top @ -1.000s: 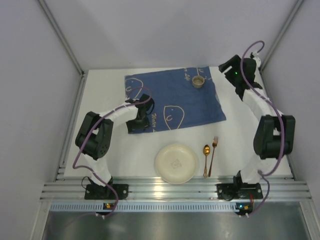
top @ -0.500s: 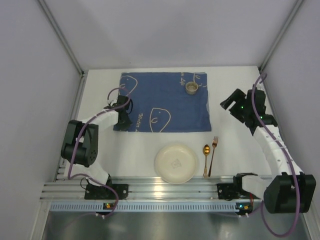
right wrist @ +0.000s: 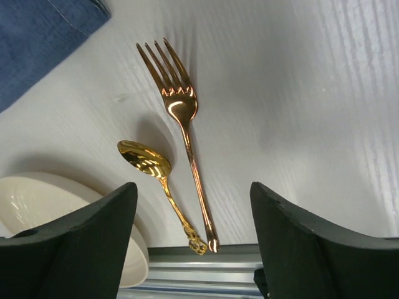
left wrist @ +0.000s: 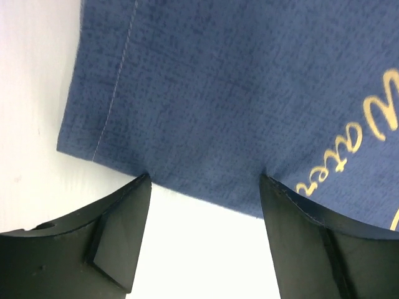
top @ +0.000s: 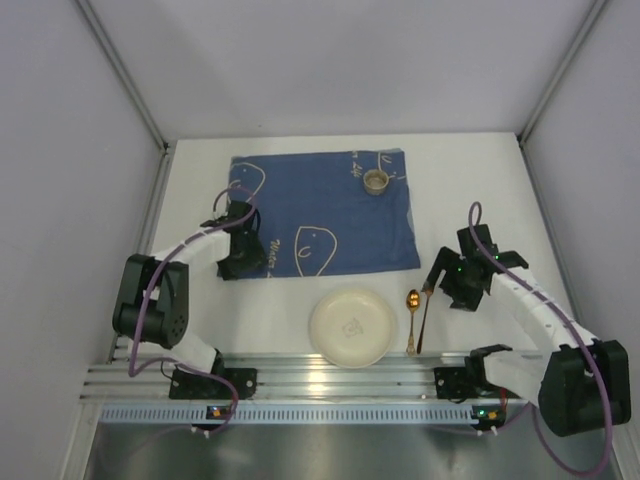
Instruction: Set the dinner table for one person
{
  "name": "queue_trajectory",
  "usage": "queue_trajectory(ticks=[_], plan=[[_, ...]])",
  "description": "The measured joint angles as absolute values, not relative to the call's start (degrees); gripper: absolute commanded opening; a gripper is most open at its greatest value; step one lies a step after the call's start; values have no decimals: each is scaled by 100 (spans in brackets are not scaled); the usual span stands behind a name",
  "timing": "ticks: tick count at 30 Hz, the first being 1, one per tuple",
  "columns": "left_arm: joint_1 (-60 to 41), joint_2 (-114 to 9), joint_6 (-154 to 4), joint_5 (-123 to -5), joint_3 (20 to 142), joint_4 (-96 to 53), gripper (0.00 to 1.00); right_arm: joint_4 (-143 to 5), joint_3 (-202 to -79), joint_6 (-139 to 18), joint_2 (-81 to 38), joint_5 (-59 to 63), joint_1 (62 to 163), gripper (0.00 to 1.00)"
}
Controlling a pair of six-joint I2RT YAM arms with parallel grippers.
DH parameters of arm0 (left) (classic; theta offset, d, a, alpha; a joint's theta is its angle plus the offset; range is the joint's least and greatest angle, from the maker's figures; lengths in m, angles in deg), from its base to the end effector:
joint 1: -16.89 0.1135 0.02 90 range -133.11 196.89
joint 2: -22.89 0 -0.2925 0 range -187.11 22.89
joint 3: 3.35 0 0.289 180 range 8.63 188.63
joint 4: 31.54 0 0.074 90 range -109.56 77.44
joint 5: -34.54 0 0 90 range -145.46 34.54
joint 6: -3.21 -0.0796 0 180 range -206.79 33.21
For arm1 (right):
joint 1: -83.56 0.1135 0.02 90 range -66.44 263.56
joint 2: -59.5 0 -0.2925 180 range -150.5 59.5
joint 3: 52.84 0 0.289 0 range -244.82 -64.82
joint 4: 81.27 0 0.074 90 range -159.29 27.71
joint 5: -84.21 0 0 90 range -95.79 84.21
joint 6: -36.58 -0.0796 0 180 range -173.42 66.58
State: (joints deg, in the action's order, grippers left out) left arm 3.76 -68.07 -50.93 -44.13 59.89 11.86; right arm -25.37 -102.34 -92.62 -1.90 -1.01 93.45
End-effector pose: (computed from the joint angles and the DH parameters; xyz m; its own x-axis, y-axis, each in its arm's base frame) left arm 0.3249 -0.0597 0.1277 -0.8410 -0.3936 -0.3711 -0.4095 0.9115 -0.0389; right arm 0.2163 0.0444 0.1688 -0.8346 0.4938 -0.2440 0.4198 0.8571 0.2986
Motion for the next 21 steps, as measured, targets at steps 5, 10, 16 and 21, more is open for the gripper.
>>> queue_trajectory(ticks=[5, 10, 16, 21], plan=[[158, -6473, -4993, -4518, 5992, 1743, 76, -2574, -10098, -9326, -627, -320, 9738, 45], [33, -5640, -4849, -4520, 6118, 2261, 76, -2758, -9934, -9345, -1065, -536, 9769, 43], [33, -5013, -4735, -4404, 6324, 2620, 76, -2784, -10079, -9277, -1414, -602, 9883, 37], [33, -4838, -4663, -4341, 6328, 2917, 75, -2812, -10122, -9245, -1432, -645, 9983, 32]])
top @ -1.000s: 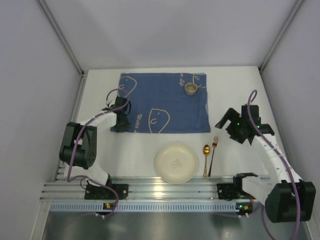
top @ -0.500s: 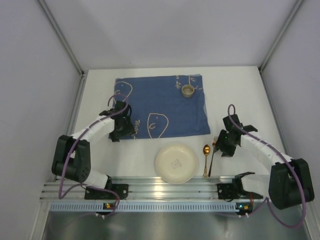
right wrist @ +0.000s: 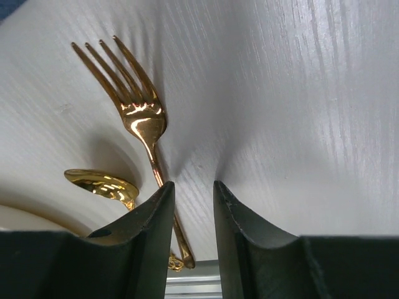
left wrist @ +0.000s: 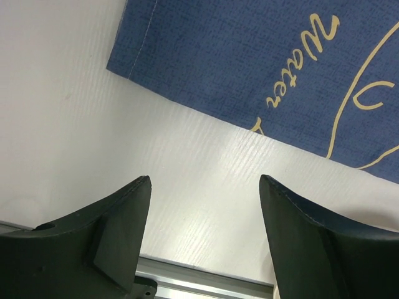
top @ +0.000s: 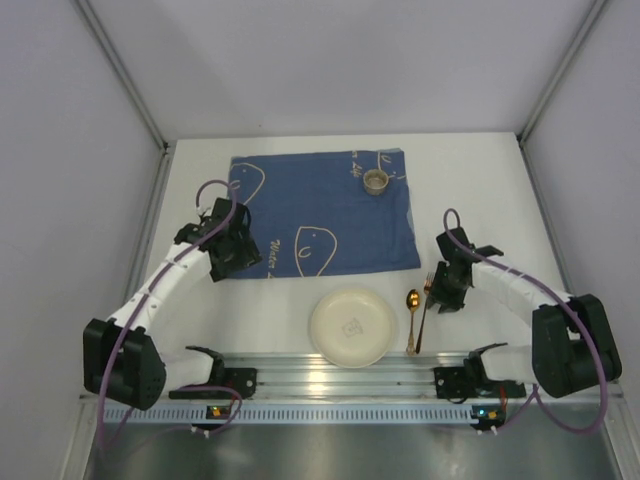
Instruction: Set the dinner table for one person
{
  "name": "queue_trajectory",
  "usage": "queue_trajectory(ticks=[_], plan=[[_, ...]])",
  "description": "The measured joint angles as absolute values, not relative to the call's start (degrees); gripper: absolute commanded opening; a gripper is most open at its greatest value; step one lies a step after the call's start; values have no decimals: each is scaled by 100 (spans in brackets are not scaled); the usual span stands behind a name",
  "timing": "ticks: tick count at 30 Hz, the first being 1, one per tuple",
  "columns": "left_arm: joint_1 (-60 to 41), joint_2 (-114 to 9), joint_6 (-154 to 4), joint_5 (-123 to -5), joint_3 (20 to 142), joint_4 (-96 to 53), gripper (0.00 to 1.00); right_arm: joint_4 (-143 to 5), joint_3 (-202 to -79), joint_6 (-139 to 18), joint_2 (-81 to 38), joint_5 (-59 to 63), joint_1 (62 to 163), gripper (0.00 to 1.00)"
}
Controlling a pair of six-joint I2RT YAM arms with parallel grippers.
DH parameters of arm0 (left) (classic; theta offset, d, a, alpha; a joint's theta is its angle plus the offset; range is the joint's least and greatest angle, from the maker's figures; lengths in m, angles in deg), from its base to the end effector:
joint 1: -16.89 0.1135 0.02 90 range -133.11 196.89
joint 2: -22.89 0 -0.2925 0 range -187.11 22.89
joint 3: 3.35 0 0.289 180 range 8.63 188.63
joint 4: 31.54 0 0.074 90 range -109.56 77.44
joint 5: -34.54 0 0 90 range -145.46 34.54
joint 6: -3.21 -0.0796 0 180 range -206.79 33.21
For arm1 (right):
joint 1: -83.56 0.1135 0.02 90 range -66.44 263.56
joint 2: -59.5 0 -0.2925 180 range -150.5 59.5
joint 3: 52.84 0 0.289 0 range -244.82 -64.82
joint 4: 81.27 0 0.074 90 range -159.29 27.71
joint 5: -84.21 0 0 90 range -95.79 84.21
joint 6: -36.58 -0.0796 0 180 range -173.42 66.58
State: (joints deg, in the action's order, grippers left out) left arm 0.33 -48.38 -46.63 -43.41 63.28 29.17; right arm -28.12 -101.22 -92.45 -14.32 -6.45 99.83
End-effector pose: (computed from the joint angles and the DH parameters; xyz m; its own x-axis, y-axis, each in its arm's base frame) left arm 0.2707 -0.0632 0.2291 -0.7917 -0.4226 -0.4411 -0.4126 0.9024 -0.1240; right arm 0.2209 0.0635 0.1197 -0.9060 0.3915 -0.1608 0.3766 0.9191 0.1158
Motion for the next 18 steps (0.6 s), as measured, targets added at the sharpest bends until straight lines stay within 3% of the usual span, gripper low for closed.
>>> queue_trajectory(ticks=[8, 18], plan=[[33, -4558, -4617, -4256, 6326, 3131, 75, -2819, -10111, -9264, -431, -809, 10009, 32], [33, -4549, -4615, -4256, 6326, 3183, 75, -3175, -9902, -9310, -1126, -748, 10154, 31]])
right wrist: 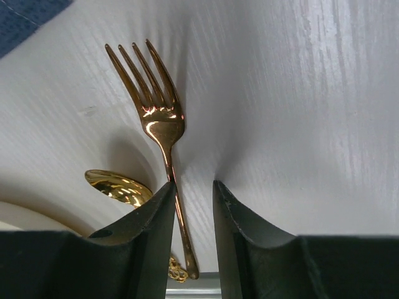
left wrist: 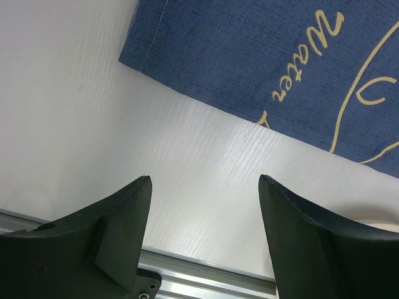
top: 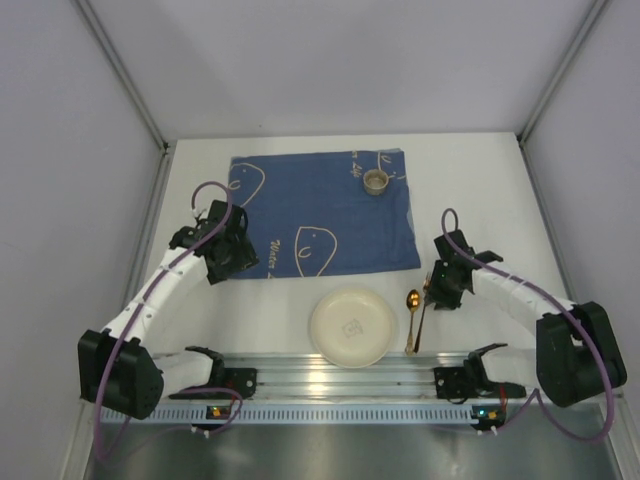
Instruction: Set the dinner table for one person
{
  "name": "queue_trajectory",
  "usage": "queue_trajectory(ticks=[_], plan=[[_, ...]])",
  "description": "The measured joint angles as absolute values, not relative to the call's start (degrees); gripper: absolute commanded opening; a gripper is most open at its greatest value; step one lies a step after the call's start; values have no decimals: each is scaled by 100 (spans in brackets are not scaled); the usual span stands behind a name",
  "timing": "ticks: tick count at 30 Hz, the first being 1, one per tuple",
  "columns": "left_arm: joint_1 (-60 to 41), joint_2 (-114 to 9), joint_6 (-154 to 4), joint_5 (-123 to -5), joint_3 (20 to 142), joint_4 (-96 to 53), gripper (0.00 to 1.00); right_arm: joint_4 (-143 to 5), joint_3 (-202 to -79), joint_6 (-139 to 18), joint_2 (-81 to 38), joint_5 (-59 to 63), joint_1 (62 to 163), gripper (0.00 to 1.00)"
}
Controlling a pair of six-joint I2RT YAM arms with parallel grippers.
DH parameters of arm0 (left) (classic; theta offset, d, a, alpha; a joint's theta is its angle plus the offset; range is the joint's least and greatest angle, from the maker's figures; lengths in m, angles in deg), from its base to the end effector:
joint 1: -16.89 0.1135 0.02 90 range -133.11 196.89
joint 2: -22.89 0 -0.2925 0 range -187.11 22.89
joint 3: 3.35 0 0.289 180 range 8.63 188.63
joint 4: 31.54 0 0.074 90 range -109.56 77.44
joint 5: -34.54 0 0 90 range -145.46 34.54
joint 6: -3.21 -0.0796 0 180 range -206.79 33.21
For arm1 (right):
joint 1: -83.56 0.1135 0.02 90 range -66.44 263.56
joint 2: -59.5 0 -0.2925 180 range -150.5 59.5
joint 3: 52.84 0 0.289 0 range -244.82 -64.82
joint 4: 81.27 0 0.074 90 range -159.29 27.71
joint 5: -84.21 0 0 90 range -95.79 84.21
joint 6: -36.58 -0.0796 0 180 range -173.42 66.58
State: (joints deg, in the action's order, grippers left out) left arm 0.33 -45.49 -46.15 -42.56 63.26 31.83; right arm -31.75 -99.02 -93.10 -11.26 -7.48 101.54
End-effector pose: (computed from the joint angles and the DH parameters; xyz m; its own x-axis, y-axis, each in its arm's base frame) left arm 0.2589 -0.0584 0.2390 -0.7823 -0.4297 -0.4509 -0.4239 0.8977 -0.1201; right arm 0.2181 0.0683 0.1218 -0.8961 0.3802 -0.2290 0.3525 0.9232 0.1531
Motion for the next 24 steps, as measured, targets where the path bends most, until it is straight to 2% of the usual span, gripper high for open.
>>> queue_trajectory(ticks=[15, 24], plan=[[33, -4405, -4615, -4230, 6326, 3214, 74, -3413, -10022, -9347, -1248, -772, 10296, 24], [33, -4405, -4597, -4232, 6326, 3212, 74, -3551, -10026, -9343, -1084, -787, 10313, 28]])
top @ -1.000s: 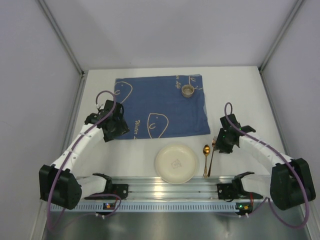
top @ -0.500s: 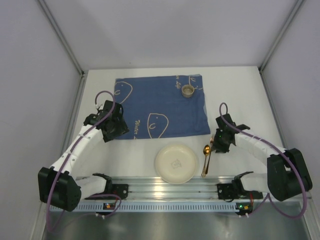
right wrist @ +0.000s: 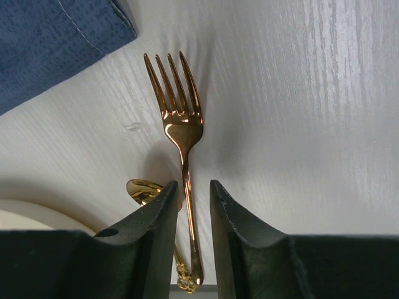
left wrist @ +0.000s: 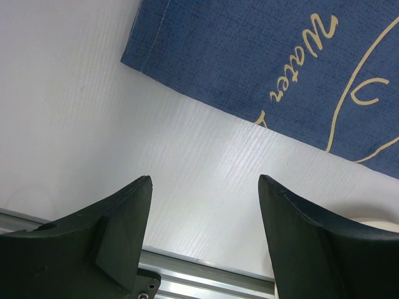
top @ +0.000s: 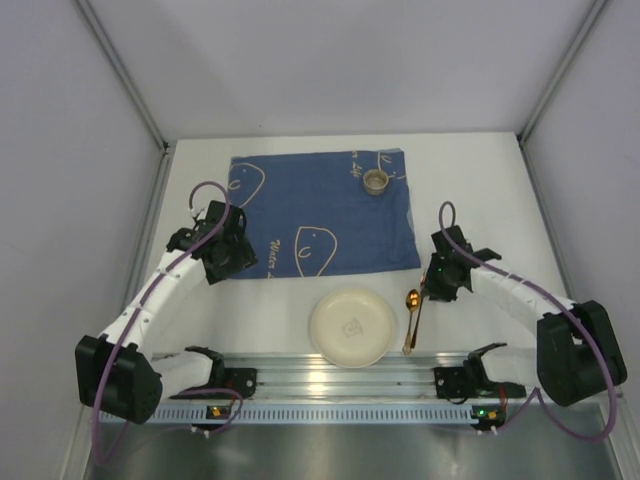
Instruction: Set the dinner table for one person
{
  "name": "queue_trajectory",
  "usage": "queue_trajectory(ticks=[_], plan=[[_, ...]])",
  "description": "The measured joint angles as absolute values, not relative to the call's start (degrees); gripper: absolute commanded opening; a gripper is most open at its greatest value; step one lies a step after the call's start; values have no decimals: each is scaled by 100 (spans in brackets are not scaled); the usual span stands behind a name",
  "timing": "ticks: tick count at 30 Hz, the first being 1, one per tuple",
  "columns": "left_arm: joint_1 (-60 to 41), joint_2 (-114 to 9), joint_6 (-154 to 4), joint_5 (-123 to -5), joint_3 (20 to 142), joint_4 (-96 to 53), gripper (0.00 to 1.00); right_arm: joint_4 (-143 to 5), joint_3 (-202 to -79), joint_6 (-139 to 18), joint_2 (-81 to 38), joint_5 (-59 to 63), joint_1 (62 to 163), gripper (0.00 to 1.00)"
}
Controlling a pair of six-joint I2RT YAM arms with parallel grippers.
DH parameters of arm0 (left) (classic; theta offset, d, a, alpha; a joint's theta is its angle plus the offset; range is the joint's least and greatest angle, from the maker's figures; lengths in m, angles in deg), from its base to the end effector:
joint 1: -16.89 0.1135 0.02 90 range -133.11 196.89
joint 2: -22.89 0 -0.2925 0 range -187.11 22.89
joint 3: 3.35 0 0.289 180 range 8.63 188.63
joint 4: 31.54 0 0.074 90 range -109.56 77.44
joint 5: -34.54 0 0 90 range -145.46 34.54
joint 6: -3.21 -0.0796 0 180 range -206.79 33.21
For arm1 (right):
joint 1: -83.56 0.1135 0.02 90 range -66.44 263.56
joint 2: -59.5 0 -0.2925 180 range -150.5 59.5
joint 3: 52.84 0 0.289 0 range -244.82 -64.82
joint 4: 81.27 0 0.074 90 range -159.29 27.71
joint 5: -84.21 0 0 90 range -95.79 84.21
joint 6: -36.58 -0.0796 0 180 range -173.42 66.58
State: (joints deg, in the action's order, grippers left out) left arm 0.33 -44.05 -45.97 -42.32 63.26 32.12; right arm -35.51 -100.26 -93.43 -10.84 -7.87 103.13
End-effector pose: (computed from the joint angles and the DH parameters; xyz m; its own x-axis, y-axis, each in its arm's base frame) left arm 0.2552 -0.0570 0.2448 -0.7709 -0.4349 -0.4654 -0.4254 0.8953 -0.1320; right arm 0.2305 0.0789 0.1334 -0.8795 0.3692 -0.3002 0.3175 0.9252 0.2079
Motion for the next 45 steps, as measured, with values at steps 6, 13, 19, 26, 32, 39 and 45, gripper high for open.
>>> queue_trajectory(ticks=[6, 13, 19, 26, 32, 39, 45], plan=[[33, -4414, -4591, -4232, 6326, 3212, 74, -3776, -10225, -9288, -1670, -772, 10333, 26], [33, -4447, -4586, -4225, 6326, 3212, 74, -3853, -10629, -9072, -2195, -866, 10355, 12], [33, -4495, -4582, -4219, 6326, 3212, 74, -3846, -10916, -8803, -2577, -927, 10407, 0], [-6, -4521, -4652, -4398, 6326, 3183, 75, -3807, -11084, -8567, -2651, -1089, 10486, 0], [-881, -4906, -4761, -4522, 6748, 3081, 73, -3230, -11541, -8381, -2638, -1585, 10493, 0], [-1838, -5415, -4777, -5394, 6995, 2137, 71, -2775, -12868, -8351, -2431, -1644, 10493, 0], [-2570, -5837, -4744, -6361, 7084, 1103, 71, -2478, -13309, -8565, -2007, -1397, 10493, 0]])
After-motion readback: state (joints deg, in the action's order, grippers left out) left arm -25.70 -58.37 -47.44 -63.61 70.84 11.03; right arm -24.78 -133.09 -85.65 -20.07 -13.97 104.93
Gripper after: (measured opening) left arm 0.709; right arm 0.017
